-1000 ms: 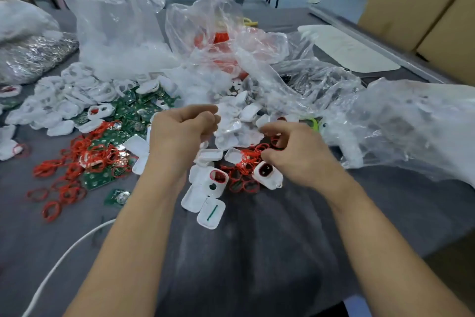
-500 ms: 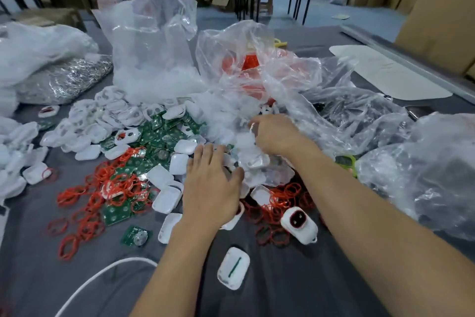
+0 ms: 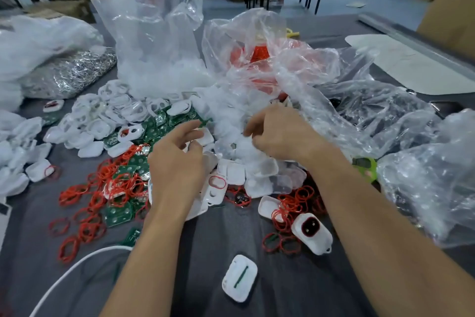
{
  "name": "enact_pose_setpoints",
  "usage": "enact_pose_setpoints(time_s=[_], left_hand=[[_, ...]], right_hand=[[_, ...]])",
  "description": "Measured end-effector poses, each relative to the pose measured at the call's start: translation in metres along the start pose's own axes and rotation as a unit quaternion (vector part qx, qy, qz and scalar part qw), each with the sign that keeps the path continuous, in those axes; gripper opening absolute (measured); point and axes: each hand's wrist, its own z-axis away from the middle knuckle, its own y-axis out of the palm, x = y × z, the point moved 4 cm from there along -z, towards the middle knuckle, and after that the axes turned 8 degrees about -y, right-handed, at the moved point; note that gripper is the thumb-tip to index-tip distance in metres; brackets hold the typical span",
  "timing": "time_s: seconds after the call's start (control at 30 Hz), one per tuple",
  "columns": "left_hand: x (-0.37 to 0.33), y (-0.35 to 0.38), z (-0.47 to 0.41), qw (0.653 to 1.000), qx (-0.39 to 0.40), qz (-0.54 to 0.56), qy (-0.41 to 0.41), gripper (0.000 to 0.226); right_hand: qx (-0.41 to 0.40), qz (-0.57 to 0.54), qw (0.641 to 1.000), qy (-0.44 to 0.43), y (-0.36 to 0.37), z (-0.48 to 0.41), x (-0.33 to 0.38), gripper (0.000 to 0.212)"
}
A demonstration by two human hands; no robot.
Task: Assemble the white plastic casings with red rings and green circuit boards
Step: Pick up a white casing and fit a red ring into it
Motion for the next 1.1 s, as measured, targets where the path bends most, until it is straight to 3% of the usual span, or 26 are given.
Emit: enact_pose_setpoints(time_s=[0.07,0.13,0.27,0.33,0.43,0.53,0.67,0.77,0.87,0.9,0.97,1.0,1.1], left_hand=[[0.005,-0.007,-0.001,1.0,-0.006,-0.024,0.0,0.054],[0.007,-0.013,0.002,0.999,-0.017,-0.04,-0.002,0.06],[0.01,-0.014,0.014,0.999,-0.013,-0.047,0.011,0.051],[0.008,-0.01,0.022,0.994,-0.008,-0.102,0.042,0.042],[0.002,0.003,0.034,0.932,-0.032,-0.324,0.156,0.021],[0.008,0.018,0.039,0.9,0.032,-0.398,0.175,0.027],[0.01,0.014,0.035,0.941,0.047,-0.293,0.161,0.019],[0.006,0.007,0.034,0.976,0.025,-0.168,0.136,0.032],[0.003,0.004,0.033,0.999,0.011,-0.002,0.044,0.028],[0.004,0.005,0.031,0.995,0.038,0.093,-0.003,0.028],[0.002,0.01,0.032,0.954,0.109,0.262,-0.093,0.028],[0.001,0.011,0.032,0.947,0.128,0.277,-0.1,0.027],[0.003,0.013,0.034,0.988,0.121,0.093,0.02,0.03]], right_hand=[[0.082,-0.021,0.996,-0.021,0.016,0.01,0.023,0.018],[0.136,-0.007,0.99,-0.035,0.039,0.02,0.039,0.032],[0.066,0.059,0.995,-0.041,0.052,0.026,0.048,0.023],[0.014,0.121,0.992,-0.04,0.048,0.027,0.047,0.031],[-0.003,0.203,0.979,-0.034,0.048,0.03,0.044,0.034],[0.028,0.177,0.984,-0.022,0.05,0.035,0.037,0.035],[-0.005,0.035,0.999,0.001,0.033,0.042,0.024,0.037],[-0.041,-0.036,0.998,0.007,0.026,0.048,0.016,0.042],[-0.076,-0.191,0.979,0.018,0.032,0.049,0.016,0.036],[-0.08,-0.251,0.964,0.025,0.036,0.049,0.018,0.032],[-0.09,-0.374,0.923,0.031,0.042,0.05,0.025,0.021],[-0.102,-0.416,0.903,0.034,0.043,0.05,0.026,0.017],[-0.142,-0.427,0.891,0.059,0.042,0.05,0.022,0.013]])
